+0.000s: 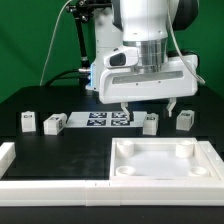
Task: Assemble one leg
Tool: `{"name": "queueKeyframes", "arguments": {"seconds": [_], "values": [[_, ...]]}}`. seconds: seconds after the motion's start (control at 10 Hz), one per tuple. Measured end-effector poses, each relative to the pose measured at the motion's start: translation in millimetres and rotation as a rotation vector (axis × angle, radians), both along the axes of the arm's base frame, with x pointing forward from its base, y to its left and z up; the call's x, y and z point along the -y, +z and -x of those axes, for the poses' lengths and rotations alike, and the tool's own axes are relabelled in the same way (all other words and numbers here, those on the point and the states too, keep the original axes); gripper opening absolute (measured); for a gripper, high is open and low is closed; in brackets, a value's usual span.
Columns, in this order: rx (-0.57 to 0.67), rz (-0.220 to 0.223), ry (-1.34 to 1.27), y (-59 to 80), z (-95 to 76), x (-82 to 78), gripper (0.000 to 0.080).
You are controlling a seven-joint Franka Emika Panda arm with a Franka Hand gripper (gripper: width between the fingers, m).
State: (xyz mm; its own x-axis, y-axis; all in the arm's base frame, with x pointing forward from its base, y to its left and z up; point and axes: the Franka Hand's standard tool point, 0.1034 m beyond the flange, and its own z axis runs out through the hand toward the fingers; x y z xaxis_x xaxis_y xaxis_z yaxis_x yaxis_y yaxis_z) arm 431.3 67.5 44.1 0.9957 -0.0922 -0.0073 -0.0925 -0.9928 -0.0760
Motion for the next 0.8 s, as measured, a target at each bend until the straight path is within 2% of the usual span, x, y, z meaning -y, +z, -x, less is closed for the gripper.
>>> {"name": "queueKeyframes", "arguments": {"seconds": [0.1,0.3,0.6,0.8], "values": [[-0.014,-0.014,-0.13,-0.9,3.4,-3.4,0.0649],[-0.046,-0.03,-0.356,-3.0,18.3,-24.4,0.0649],[-0.063,-0.047,-0.387,-1.5,29.7,-51.7,0.0649],[-0.068,-0.05,-0.376,-1.0,30.0,-53.7,0.0649]]}}
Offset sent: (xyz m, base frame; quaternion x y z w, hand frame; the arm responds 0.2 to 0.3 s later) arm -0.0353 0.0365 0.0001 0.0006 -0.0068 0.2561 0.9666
